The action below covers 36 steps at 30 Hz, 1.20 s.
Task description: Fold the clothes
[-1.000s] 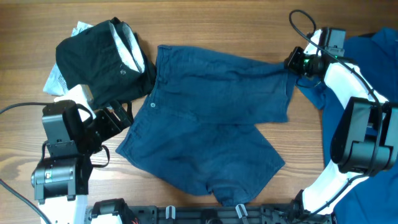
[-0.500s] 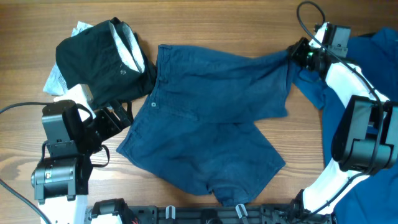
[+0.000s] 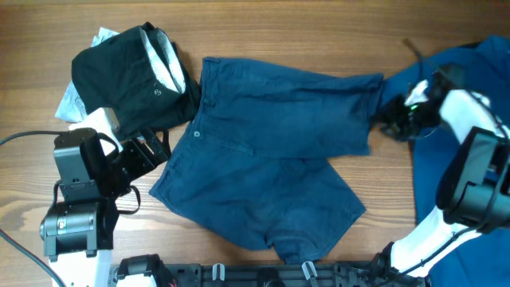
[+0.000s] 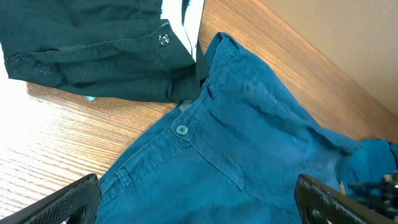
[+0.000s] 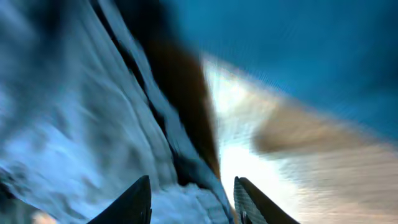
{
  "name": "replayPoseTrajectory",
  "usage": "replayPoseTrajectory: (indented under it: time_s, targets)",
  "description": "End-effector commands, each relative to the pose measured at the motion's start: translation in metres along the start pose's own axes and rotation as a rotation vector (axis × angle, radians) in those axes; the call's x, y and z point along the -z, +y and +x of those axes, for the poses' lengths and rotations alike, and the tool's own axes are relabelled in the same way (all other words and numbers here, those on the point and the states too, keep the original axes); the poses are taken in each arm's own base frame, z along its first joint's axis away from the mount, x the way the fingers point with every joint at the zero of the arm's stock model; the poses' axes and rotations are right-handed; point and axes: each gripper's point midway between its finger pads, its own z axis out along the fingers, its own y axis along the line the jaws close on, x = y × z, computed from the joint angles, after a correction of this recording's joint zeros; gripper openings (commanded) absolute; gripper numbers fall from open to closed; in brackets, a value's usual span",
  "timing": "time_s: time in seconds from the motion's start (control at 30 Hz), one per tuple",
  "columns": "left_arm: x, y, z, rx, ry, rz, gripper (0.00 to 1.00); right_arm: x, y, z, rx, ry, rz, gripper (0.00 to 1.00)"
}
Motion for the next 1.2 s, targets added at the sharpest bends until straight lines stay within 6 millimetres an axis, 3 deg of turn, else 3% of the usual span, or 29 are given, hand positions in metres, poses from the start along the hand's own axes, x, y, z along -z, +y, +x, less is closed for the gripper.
replayPoseTrajectory:
  time_s: [0.0, 0.07, 0.1, 0.13, 0.17, 0.27, 0.4, 0.47, 0.53, 0.63, 0.87, 1.0, 1.07, 1.1, 1.13, 1.17]
  targets:
    - [0.005, -0.008, -0.008, -0.024, -0.025, 0.028, 1.00, -0.025, -0.012, 0.040, 0.055, 0.076, 0.113, 0.43]
    - [0.005, -0.008, -0.008, -0.024, -0.025, 0.028, 1.00, -0.035, -0.016, 0.057, 0.046, 0.117, 0.127, 0.38]
    - [0.005, -0.008, -0.008, -0.024, -0.025, 0.028, 1.00, -0.038, -0.018, 0.065, 0.043, 0.136, 0.134, 0.30]
    - [0.005, -0.008, -0.008, -0.024, -0.025, 0.028, 1.00, -0.038, -0.020, 0.070, 0.041, 0.151, 0.141, 0.09]
    - [0.005, -0.008, -0.008, -0.024, -0.025, 0.028, 1.00, -0.037, -0.023, 0.073, 0.056, 0.165, 0.152, 0.04]
    - [0.005, -0.008, -0.008, -0.024, -0.025, 0.028, 1.00, -0.021, -0.043, 0.065, 0.037, 0.131, 0.264, 0.04]
    - [0.005, -0.008, -0.009, -0.024, -0.026, 0.029, 1.00, 0.019, -0.065, 0.040, -0.023, 0.012, 0.380, 0.04]
    - [0.005, -0.009, -0.009, -0.025, -0.029, 0.030, 1.00, 0.030, -0.065, 0.036, -0.035, -0.020, 0.369, 0.07]
    - [0.005, -0.009, -0.010, -0.026, -0.031, 0.031, 1.00, 0.035, -0.060, 0.036, -0.033, -0.035, 0.348, 0.30]
    - [0.003, -0.006, -0.006, -0.021, -0.011, 0.022, 1.00, 0.033, -0.039, 0.043, 0.007, -0.001, 0.233, 0.54]
    - [-0.018, 0.034, 0.057, 0.021, 0.313, -0.143, 0.95, 0.033, 0.000, 0.052, 0.075, 0.044, 0.011, 0.54]
    - [-0.041, 0.044, 0.077, 0.057, 0.451, -0.169, 0.88, 0.049, 0.014, 0.031, 0.121, -0.085, -0.019, 0.55]
    - [-0.052, 0.040, 0.080, 0.060, 0.487, -0.132, 0.84, 0.057, 0.030, 0.018, 0.180, -0.156, -0.075, 0.39]
    - [-0.057, 0.036, 0.080, 0.068, 0.497, -0.105, 0.84, 0.057, 0.038, 0.014, 0.186, -0.177, -0.094, 0.22]
    - [-0.061, 0.029, 0.079, 0.074, 0.502, -0.064, 0.83, 0.055, 0.042, 0.013, 0.181, -0.180, -0.097, 0.11]
    - [-0.065, 0.022, 0.076, 0.075, 0.496, -0.021, 0.80, 0.049, 0.047, 0.015, 0.185, -0.173, -0.088, 0.06]
